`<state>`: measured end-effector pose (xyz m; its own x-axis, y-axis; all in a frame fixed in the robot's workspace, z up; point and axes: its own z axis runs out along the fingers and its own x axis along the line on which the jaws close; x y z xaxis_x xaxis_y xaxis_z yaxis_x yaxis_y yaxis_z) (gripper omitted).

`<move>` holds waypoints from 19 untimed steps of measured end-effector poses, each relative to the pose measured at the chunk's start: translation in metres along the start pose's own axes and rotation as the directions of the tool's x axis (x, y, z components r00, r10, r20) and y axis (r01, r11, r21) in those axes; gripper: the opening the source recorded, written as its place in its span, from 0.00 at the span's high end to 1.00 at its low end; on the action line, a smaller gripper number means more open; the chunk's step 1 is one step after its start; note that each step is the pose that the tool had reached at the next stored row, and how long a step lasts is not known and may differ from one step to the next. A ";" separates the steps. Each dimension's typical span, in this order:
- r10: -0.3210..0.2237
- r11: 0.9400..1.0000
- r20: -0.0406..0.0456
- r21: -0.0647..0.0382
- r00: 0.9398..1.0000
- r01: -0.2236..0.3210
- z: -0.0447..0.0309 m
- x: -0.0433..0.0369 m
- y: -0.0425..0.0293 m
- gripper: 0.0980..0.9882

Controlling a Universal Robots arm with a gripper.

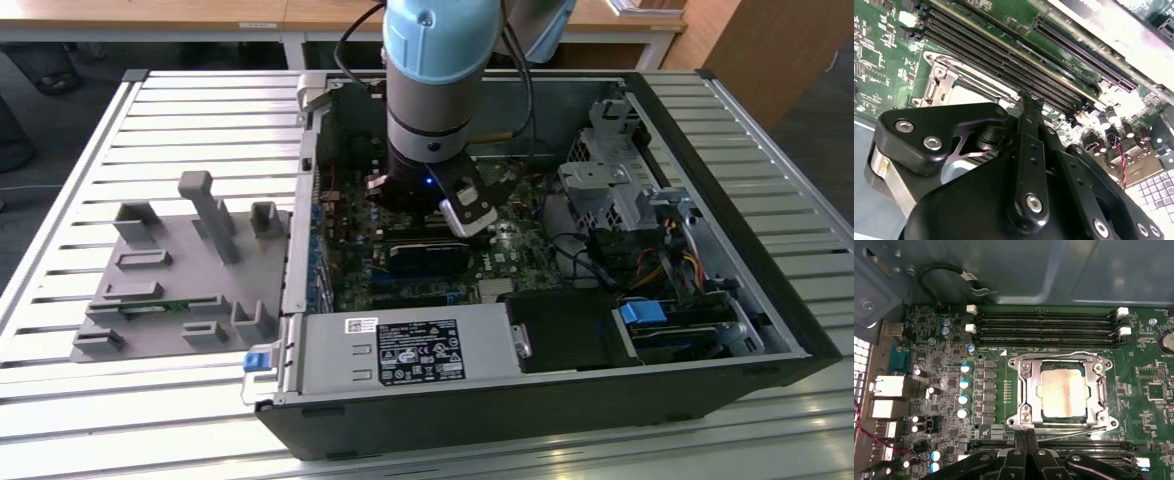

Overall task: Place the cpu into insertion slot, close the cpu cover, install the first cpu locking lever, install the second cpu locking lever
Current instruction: 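Install the second cpu locking lever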

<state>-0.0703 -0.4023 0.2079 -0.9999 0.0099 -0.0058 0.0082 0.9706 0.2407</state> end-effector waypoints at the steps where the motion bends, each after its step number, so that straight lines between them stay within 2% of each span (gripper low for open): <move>1: 0.000 1.000 0.000 -0.003 1.000 0.000 0.0002 0.0010 -0.0003 0.99; 5: 0.000 1.000 0.000 -0.019 1.000 0.000 0.0027 0.0044 -0.0009 0.99; 11: 0.000 0.999 0.000 -0.036 1.000 0.000 0.0060 0.0066 -0.0017 0.99; 19: 0.000 0.999 0.000 -0.038 1.000 0.000 0.0100 0.0067 -0.0023 0.99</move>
<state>-0.0769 -0.4021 0.1977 -0.9999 0.0102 -0.0055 0.0083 0.9607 0.2774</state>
